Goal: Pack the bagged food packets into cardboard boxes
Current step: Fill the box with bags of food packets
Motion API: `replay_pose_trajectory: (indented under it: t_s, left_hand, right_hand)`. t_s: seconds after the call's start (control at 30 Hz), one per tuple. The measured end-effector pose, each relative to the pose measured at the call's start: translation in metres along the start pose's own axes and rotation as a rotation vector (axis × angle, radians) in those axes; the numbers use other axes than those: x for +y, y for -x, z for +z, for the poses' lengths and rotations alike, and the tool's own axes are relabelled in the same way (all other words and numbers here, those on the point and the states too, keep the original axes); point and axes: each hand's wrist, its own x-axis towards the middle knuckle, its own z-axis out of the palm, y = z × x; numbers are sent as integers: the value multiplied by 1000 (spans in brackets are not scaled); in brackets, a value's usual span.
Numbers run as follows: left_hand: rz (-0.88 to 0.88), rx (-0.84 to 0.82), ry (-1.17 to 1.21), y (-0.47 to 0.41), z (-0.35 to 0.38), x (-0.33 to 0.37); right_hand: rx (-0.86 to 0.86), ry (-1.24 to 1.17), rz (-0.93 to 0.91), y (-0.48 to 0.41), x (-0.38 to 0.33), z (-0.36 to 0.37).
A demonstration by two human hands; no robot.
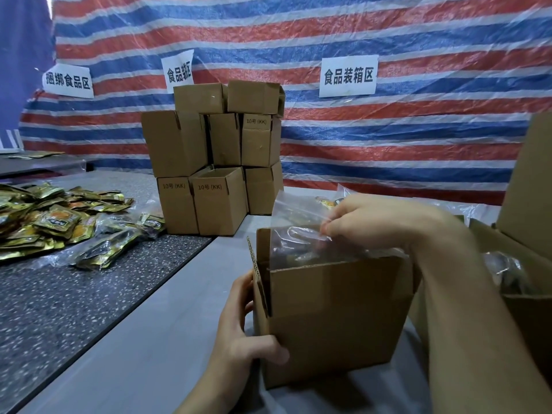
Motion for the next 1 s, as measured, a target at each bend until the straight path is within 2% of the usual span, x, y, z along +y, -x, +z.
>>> replay_pose_trajectory:
  t_s: [0.13,0.3,0.4,0.47,0.7,0.83,0.87,0.9,1.0]
  left_hand:
    - [7,-14,-13,0,-1,-2]
    - [2,-24,-11,2,-1,-1]
    - [-5,-30,13,3,1,0]
    - [-2,-30,27,3,1,0]
    - [17,-32,-10,2,1,0]
    - [38,-28,-31,3,2,3]
    - [43,-27,-36,3,2,4]
    - [49,-26,-41,3,2,5]
    - [44,-22,-53,3,2,6]
  right_hand:
    - [-84,-73,66,-1,1,3]
    - [-85,90,12,-1,2,1]
    - [-163,152,49,-4,1,7]
    - [-143,165,63,-9,0,11]
    - [82,-4,-54,5,-8,2]
    - [445,-54,-251,25,-14,-12]
    - [465,-71,-271,29,-15,-15]
    - [413,-80,-273,33,-16,-16]
    - [108,-4,-156,39,-21,-8]
